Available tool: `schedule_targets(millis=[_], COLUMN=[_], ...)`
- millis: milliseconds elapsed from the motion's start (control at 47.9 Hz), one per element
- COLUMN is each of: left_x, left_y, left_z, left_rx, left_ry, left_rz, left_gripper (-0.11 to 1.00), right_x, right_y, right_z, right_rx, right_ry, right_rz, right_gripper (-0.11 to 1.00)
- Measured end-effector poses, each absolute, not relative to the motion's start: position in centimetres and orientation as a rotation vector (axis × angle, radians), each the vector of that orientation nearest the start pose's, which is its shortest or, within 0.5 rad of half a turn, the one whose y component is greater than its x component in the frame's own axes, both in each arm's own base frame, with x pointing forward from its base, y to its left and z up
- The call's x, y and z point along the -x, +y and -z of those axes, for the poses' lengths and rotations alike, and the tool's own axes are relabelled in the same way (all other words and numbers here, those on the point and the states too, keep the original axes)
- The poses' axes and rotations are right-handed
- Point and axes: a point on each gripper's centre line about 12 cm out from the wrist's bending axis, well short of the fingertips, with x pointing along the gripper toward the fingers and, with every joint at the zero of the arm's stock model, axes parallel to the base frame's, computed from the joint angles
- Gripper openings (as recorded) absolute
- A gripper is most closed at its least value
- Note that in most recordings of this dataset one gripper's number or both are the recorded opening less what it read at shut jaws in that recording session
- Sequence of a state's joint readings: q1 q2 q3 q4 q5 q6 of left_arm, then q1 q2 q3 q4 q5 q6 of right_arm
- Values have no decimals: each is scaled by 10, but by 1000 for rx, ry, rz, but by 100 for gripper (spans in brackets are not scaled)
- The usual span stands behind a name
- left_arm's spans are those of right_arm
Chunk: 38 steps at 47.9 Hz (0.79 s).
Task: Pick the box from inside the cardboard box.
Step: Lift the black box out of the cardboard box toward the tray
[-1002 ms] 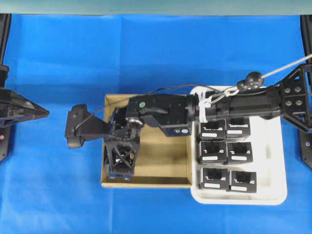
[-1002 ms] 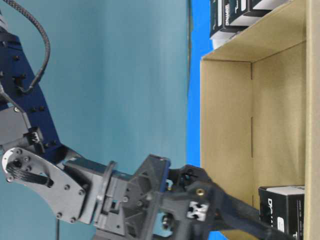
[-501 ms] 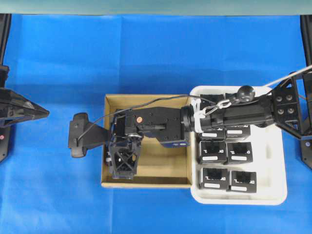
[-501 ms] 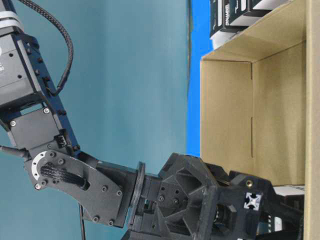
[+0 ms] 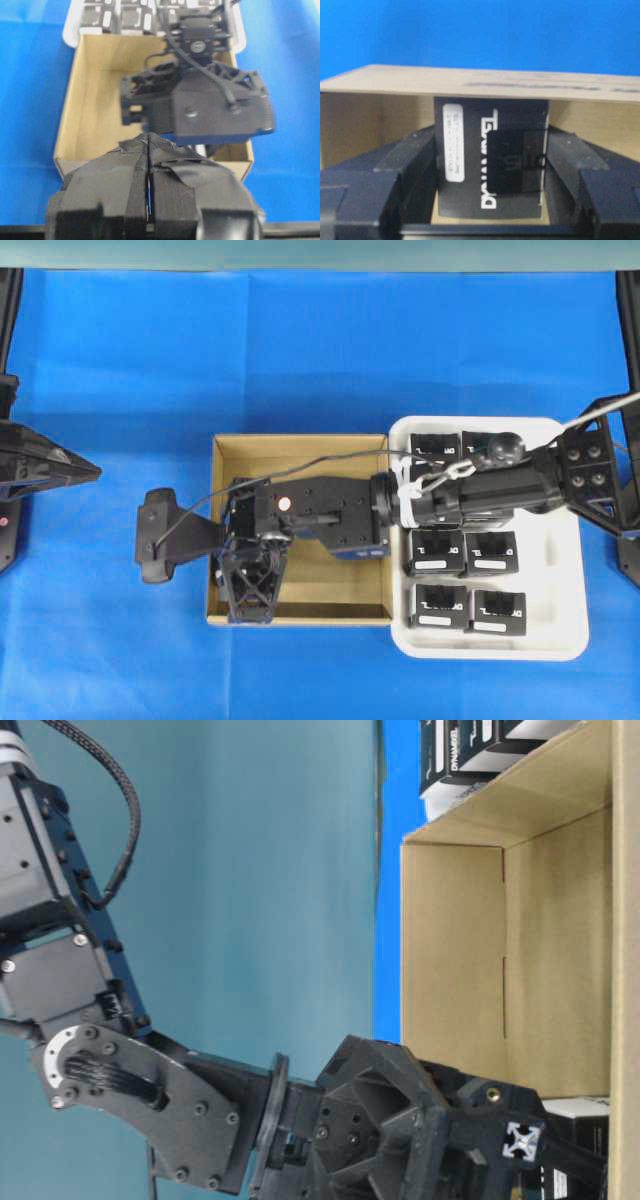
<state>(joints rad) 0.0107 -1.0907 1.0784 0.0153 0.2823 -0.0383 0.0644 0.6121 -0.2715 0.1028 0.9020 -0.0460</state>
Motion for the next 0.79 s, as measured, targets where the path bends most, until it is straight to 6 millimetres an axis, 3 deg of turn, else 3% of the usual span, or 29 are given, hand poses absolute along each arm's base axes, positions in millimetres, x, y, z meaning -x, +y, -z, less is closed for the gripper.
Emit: schedule_targets(millis=[209,376,585,793], left_x=[-176,-176,-176,-176], left_y=[2,2,2,2], left_z=[-290,-290,-290,-290], left_rx=[27,27,27,27], left_ry=[270,273,273,273], left_rz=[-18,-19,-19,-19], left_gripper=[-6,-6,-6,-6], right_x=[-537,-526,-494,-445], right_y=[41,23,-7,-15], right_z=[-151,-181,-232,-279], right_rx=[-28,-48,-73,-79], right_ry=[1223,1241,1290,1270], right_rz=[-113,-91,-58,-46], right_gripper=[60,60,60,60])
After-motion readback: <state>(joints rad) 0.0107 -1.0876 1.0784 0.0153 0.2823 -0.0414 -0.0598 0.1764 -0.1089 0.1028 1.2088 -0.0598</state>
